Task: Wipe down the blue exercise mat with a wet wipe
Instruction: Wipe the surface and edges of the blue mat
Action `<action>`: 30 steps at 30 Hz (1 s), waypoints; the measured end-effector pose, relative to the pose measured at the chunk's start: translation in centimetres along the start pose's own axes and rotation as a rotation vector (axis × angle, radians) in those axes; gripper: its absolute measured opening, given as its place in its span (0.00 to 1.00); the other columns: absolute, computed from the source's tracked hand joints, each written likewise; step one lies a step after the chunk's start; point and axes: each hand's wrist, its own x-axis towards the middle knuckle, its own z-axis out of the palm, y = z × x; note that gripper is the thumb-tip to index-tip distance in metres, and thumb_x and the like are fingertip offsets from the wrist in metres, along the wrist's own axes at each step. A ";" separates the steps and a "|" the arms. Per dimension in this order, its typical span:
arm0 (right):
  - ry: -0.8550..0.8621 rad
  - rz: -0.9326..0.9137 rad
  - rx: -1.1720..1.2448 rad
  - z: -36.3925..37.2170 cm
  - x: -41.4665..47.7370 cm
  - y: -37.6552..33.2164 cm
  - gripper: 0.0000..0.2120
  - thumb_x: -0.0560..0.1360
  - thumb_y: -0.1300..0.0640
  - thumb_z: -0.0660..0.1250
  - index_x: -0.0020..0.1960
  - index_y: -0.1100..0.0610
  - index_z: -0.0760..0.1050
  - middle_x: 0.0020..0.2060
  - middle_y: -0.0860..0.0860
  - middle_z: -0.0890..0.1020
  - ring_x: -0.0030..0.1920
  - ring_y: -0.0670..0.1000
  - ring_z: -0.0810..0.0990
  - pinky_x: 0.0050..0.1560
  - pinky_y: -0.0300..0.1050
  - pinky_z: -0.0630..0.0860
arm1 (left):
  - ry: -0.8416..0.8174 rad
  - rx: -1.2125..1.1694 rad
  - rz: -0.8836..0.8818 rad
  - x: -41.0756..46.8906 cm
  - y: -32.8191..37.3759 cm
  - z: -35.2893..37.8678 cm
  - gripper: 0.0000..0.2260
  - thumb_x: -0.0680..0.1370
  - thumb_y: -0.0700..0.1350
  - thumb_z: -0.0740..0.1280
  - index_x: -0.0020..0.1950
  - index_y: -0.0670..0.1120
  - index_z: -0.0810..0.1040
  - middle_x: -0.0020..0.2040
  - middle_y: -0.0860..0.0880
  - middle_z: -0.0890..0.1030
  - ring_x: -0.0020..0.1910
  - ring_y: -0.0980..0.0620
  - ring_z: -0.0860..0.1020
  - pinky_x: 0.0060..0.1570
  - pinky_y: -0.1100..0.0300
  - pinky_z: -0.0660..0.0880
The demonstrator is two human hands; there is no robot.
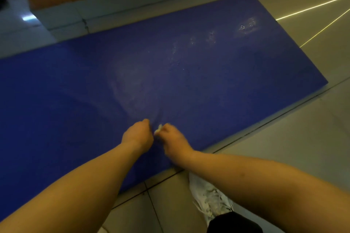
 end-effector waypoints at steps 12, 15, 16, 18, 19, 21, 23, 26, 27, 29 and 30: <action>0.332 0.400 -0.240 -8.1 3.5 10.4 0.10 0.79 0.66 0.65 0.58 0.60 0.80 0.50 0.58 0.75 0.49 0.59 0.73 0.47 0.46 0.71 | -0.019 -0.021 -0.096 2.0 -4.3 -0.8 0.03 0.80 0.40 0.63 0.53 0.44 0.70 0.54 0.43 0.77 0.50 0.41 0.78 0.52 0.47 0.77; 0.396 0.511 -0.172 -6.0 4.5 7.4 0.11 0.82 0.63 0.59 0.58 0.62 0.79 0.55 0.60 0.75 0.53 0.61 0.76 0.53 0.48 0.72 | 0.006 -0.054 -0.097 1.9 -4.4 -0.5 0.03 0.80 0.40 0.63 0.52 0.44 0.69 0.53 0.43 0.77 0.50 0.39 0.78 0.51 0.45 0.77; 0.373 0.454 -0.110 -4.7 4.7 6.1 0.12 0.81 0.63 0.60 0.57 0.62 0.80 0.53 0.61 0.76 0.52 0.62 0.76 0.56 0.53 0.75 | 0.010 -0.059 -0.099 1.8 -4.5 -0.5 0.04 0.79 0.40 0.63 0.51 0.45 0.68 0.52 0.43 0.76 0.50 0.39 0.78 0.50 0.45 0.77; 0.218 0.242 -0.055 -1.9 4.6 2.4 0.11 0.78 0.64 0.65 0.58 0.62 0.80 0.51 0.61 0.76 0.51 0.62 0.77 0.57 0.56 0.76 | 0.011 -0.060 -0.087 1.9 -4.6 -0.3 0.04 0.79 0.40 0.63 0.51 0.45 0.68 0.51 0.43 0.76 0.49 0.39 0.78 0.48 0.46 0.76; 0.114 0.120 -0.040 -0.6 4.4 0.5 0.10 0.77 0.64 0.67 0.57 0.62 0.80 0.51 0.61 0.77 0.51 0.61 0.76 0.55 0.55 0.76 | 0.017 -0.061 -0.084 1.9 -4.7 -0.3 0.03 0.79 0.40 0.63 0.51 0.44 0.69 0.51 0.43 0.76 0.48 0.39 0.78 0.47 0.46 0.76; -0.075 -0.102 -0.003 1.2 3.8 -2.4 0.05 0.77 0.65 0.68 0.52 0.64 0.79 0.48 0.60 0.76 0.47 0.59 0.74 0.47 0.55 0.73 | 0.010 -0.032 -0.084 2.1 -4.8 -0.1 0.03 0.80 0.41 0.62 0.52 0.44 0.68 0.52 0.43 0.77 0.47 0.43 0.78 0.45 0.51 0.74; -0.176 -0.358 -0.081 1.4 4.1 -2.8 0.07 0.73 0.68 0.72 0.51 0.66 0.79 0.45 0.61 0.76 0.43 0.59 0.73 0.42 0.54 0.72 | -0.001 0.008 -0.084 2.3 -4.8 -0.1 0.04 0.81 0.42 0.62 0.53 0.44 0.68 0.53 0.45 0.77 0.47 0.45 0.78 0.45 0.54 0.73; -0.053 -0.334 -0.178 -1.2 6.7 0.5 0.06 0.79 0.56 0.69 0.44 0.57 0.76 0.41 0.54 0.76 0.42 0.53 0.73 0.44 0.52 0.68 | 0.008 -0.038 -0.079 2.4 -4.7 -0.2 0.04 0.80 0.40 0.63 0.52 0.44 0.68 0.48 0.45 0.73 0.50 0.41 0.78 0.47 0.50 0.74; 0.038 -0.270 -0.266 -3.0 7.4 2.0 0.12 0.80 0.52 0.67 0.40 0.55 0.73 0.39 0.51 0.75 0.41 0.50 0.72 0.44 0.52 0.69 | 0.011 -0.046 -0.075 2.4 -4.6 -0.4 0.05 0.80 0.40 0.63 0.52 0.45 0.68 0.48 0.46 0.73 0.50 0.40 0.78 0.47 0.49 0.74; 0.121 -0.007 -0.309 -6.7 8.8 5.7 0.14 0.80 0.50 0.65 0.38 0.56 0.72 0.39 0.50 0.75 0.42 0.50 0.75 0.44 0.52 0.71 | 0.004 -0.041 -0.070 2.3 -4.5 -0.4 0.05 0.80 0.39 0.63 0.51 0.45 0.67 0.50 0.45 0.75 0.49 0.41 0.78 0.48 0.50 0.75; 0.161 0.161 -0.291 -8.3 9.1 7.2 0.11 0.80 0.52 0.64 0.41 0.55 0.73 0.41 0.51 0.76 0.45 0.53 0.76 0.44 0.52 0.72 | 0.003 -0.044 -0.074 2.3 -4.5 -0.4 0.05 0.80 0.39 0.63 0.50 0.45 0.66 0.51 0.44 0.76 0.49 0.42 0.78 0.49 0.50 0.75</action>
